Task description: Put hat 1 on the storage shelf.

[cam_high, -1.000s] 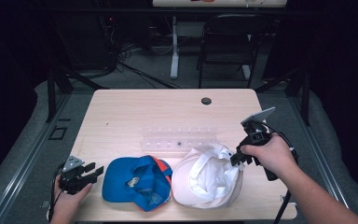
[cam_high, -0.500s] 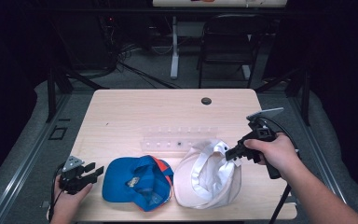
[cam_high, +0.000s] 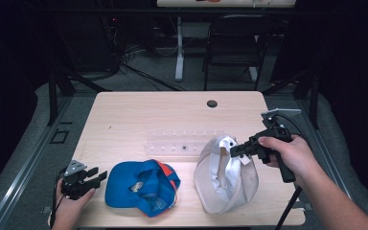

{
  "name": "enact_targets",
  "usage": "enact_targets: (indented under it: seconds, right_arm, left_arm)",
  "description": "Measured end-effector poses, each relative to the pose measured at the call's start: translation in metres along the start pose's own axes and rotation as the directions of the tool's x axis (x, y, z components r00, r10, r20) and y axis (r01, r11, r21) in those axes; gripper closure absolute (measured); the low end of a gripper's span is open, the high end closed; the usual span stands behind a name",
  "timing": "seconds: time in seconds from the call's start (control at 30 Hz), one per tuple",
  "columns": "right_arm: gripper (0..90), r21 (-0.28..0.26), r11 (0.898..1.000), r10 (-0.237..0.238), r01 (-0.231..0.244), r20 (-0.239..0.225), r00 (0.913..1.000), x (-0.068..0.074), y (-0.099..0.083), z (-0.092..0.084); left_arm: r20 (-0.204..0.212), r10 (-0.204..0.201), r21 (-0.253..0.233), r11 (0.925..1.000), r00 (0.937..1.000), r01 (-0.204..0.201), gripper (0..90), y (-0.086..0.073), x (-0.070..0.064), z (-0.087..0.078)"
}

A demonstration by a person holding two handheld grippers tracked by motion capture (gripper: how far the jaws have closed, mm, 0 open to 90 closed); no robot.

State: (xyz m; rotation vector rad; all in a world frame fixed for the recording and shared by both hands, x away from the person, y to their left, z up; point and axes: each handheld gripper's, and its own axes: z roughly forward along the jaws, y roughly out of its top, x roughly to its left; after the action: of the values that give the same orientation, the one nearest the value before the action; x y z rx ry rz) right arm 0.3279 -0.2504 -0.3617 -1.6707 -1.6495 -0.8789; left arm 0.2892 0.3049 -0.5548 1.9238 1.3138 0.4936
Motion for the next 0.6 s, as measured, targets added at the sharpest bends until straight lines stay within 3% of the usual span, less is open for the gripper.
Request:
enact_targets:
  seconds: [0.37, 0.6]
  right_arm:
    - [82.0, -0.080, 0.997, -0.009, 0.000, -0.117, 0.9931, 0.002, 0.001, -0.016]
    - [81.9, -0.112, 0.994, -0.008, -0.012, -0.175, 0.9846, 0.003, 0.011, -0.012]
  left_arm:
    - [-0.010, 0.034, -0.002, 0.9994, 0.9994, -0.034, 52.9, 0.002, -0.006, -0.002]
    - [0.002, 0.050, -0.043, 0.9978, 0.9987, -0.050, 52.1, 0.006, -0.016, -0.004]
